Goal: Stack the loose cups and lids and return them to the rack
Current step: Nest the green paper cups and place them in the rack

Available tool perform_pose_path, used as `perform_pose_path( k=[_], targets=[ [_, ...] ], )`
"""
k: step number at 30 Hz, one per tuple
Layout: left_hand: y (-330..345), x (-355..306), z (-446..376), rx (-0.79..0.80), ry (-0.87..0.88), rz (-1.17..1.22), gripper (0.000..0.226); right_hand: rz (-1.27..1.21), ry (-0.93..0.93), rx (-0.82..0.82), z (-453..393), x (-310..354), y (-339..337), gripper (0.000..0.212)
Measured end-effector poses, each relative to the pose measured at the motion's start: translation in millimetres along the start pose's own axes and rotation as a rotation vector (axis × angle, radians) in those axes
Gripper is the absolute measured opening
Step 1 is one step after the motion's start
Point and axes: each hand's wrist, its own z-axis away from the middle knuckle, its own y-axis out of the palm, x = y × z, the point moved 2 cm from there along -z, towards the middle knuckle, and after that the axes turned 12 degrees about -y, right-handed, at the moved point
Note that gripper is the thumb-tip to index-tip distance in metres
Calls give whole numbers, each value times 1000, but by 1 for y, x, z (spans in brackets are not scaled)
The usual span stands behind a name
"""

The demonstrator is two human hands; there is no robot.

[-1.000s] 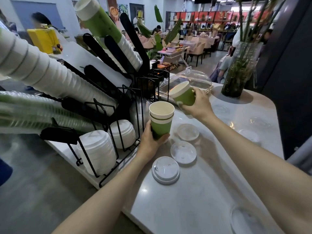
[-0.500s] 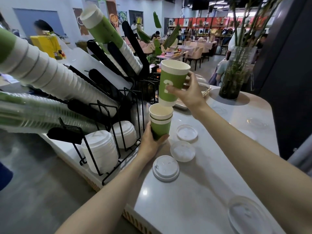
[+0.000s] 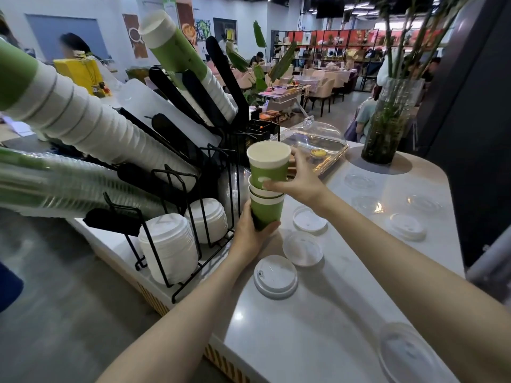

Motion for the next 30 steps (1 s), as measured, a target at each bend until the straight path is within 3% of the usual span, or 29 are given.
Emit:
perform_pose_path(
  k=[5,12,15,20,24,30],
  targets=[
    [-1,1,1,9,4,-15,74,27,44,53,14,-14,4,100],
    [-1,1,1,15,-2,-7,73,72,19,6,10,-9,6,67],
    [0,1,2,18,-5,-8,72,110,13,-3,11,-11,7,62],
    [0,0,1,27,-20,32,71,40,32,-11,15,-11,8,66],
    [1,-13,9,-27,-10,65,66,19,19,-3,15,-5,3,86],
    [-4,-39,27,-49,5,157,86,-96,50,-45,1,9,-7,94]
  ],
)
